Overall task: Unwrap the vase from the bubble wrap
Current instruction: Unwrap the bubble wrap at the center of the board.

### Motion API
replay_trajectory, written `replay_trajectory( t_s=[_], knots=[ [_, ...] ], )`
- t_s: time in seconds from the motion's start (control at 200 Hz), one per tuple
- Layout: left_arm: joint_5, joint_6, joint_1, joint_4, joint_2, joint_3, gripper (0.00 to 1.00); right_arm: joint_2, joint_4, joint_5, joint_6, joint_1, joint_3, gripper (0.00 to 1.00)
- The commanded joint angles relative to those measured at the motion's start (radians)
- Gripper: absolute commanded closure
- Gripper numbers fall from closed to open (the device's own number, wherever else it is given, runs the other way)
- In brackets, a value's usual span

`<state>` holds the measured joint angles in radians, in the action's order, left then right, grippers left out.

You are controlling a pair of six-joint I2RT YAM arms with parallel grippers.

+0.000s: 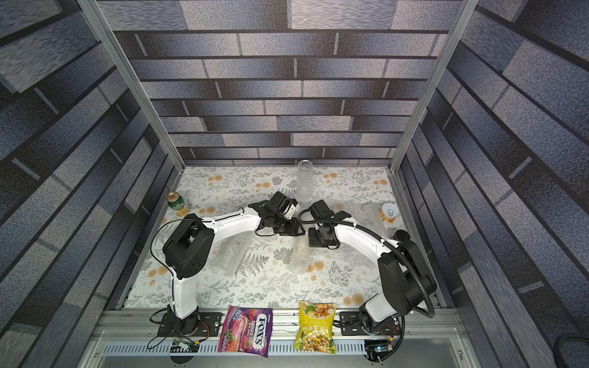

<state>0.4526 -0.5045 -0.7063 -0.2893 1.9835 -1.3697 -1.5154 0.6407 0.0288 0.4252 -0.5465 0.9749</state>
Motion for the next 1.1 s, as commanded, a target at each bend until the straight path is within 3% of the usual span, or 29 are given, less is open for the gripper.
replay_trajectory(
  t_s=[0.0,0.651,0.902,1.097],
  knots=[
    [-0.116,-0.02,0.025,-0.067,0.097,0.067,0.52,0.056,0.026,0.029,-0.033,0.018,-0.024,1.0],
    [-0.106,-0.029,0.04,-0.041,0.148,0.085,0.52,0.11,-0.038,0.121,-0.086,0.11,-0.071,1.0],
    [-0.156,-0.034,0.03,-0.052,-0.022,0.103,0.51,0.118,-0.053,0.154,-0.075,0.11,-0.056,1.0],
    [-0.202,0.006,-0.035,-0.101,-0.101,0.023,0.5,0.113,-0.062,0.16,-0.061,0.109,-0.048,1.0]
  ],
)
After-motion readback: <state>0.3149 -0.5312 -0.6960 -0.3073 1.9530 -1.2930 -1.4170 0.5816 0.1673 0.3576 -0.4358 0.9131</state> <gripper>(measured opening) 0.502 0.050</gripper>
